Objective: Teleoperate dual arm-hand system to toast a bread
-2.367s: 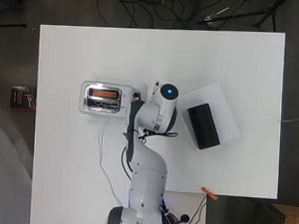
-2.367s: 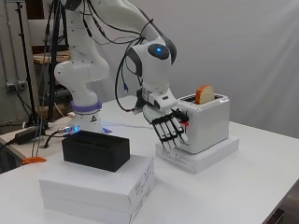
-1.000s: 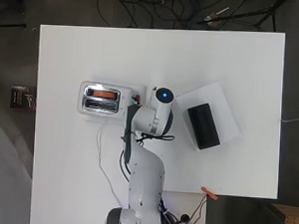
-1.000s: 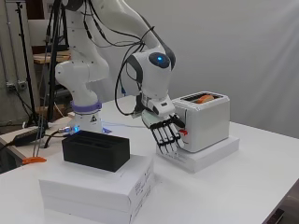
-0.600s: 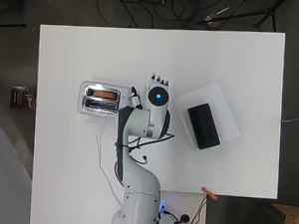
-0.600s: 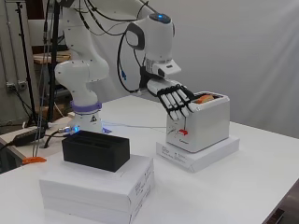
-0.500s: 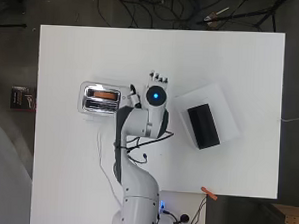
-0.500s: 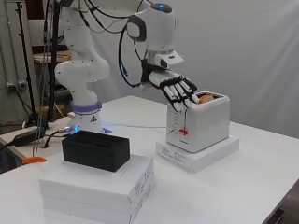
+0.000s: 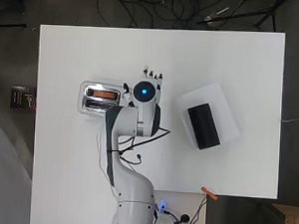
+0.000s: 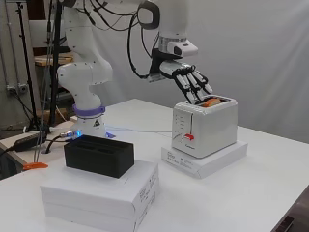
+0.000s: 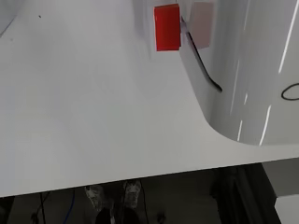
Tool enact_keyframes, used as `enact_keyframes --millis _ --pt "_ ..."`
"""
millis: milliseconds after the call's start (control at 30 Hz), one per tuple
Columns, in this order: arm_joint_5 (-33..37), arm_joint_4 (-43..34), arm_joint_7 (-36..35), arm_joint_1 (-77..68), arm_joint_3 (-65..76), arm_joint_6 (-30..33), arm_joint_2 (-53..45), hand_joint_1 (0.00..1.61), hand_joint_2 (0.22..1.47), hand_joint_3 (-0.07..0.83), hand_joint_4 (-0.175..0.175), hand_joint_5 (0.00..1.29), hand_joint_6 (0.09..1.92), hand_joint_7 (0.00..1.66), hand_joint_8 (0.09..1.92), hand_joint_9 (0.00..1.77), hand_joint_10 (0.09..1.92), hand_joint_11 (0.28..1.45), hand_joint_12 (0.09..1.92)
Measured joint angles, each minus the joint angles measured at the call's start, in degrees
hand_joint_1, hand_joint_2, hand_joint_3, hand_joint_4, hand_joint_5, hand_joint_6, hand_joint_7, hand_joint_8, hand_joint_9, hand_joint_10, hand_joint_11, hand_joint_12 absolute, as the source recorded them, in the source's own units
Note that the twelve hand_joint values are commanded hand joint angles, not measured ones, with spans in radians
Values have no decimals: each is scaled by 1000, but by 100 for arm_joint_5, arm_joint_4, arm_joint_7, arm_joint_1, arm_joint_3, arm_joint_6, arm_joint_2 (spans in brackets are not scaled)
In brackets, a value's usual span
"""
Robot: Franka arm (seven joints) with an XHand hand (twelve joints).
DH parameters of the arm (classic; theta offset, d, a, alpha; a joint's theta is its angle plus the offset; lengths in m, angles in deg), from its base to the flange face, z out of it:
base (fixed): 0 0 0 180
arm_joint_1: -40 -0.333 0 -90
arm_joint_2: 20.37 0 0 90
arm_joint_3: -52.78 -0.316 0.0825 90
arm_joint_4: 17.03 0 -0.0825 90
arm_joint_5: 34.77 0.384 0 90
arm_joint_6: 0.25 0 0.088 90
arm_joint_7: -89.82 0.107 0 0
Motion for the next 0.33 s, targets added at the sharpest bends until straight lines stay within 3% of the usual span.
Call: enact_keyframes --millis 167,333 --pt "-321 -83 128 -48 -214 -63 56 0 982 -6 30 244 87 427 87 581 87 476 87" --pt "-770 -243 541 -98 -468 -415 59 0 978 -5 49 245 87 388 87 554 87 479 87"
